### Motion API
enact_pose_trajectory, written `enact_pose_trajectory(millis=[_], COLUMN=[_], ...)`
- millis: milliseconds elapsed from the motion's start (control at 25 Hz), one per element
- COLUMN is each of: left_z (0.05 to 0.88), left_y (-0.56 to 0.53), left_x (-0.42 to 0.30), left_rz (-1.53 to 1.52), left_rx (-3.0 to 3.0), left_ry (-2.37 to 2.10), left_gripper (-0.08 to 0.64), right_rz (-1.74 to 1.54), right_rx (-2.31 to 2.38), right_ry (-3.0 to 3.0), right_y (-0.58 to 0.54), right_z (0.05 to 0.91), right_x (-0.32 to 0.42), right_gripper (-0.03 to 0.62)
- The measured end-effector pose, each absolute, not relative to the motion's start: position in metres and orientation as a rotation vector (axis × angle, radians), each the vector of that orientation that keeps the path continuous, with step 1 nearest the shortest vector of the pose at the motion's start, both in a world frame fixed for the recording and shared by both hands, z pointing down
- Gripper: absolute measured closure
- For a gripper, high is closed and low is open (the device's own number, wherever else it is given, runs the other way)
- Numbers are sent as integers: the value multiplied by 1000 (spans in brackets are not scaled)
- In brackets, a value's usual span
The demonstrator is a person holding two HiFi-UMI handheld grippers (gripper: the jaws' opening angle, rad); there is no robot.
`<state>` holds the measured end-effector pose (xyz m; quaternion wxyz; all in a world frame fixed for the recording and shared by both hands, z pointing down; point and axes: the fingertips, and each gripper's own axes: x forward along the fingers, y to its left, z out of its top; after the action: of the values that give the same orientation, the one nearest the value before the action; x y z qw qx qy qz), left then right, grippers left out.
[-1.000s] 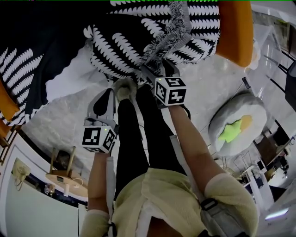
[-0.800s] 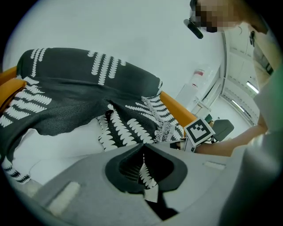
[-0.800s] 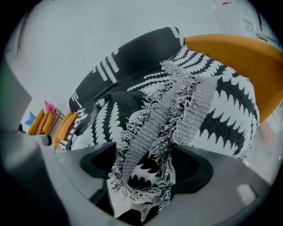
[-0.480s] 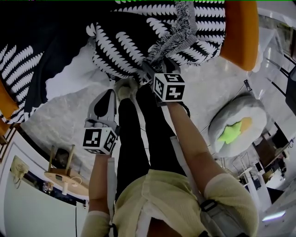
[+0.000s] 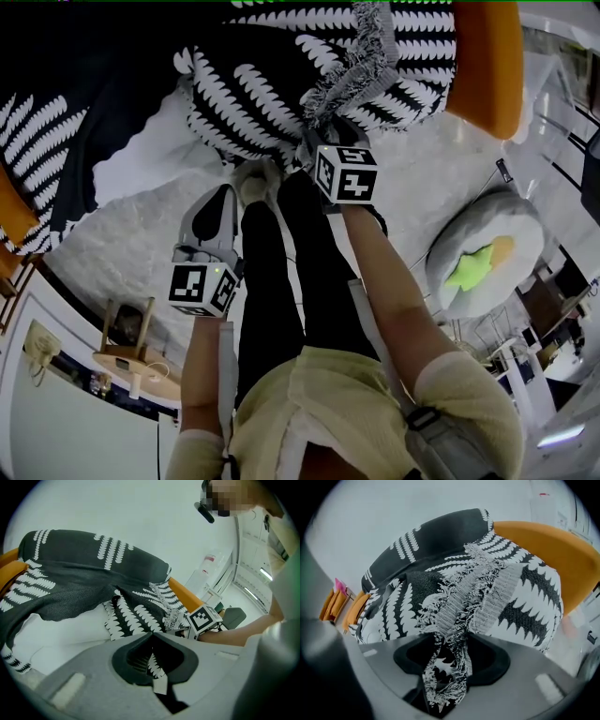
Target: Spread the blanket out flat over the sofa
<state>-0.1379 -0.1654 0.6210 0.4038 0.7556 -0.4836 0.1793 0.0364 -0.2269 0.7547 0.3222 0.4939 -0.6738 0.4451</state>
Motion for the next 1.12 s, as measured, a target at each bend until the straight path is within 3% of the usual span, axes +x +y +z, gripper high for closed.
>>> enact_pose_trajectory(millis=[120, 440, 1120], left_z=[619, 617, 559], left_y=[-162, -155, -139], left_x=[-138, -140, -130], left_rz=[455, 461, 388], left_rx=[1911, 1908, 1967], left_ry=[-1218, -1225, -1288], left_gripper=[555, 555, 555], right_rz=[1129, 1051, 972], right_rx=[1332, 1340, 1271], right_ry=[-1730, -1695, -1729], right_y=[-228, -226, -201], right_z=[757, 761, 692], right_x=[46, 55, 75], right_gripper=[447, 551, 568])
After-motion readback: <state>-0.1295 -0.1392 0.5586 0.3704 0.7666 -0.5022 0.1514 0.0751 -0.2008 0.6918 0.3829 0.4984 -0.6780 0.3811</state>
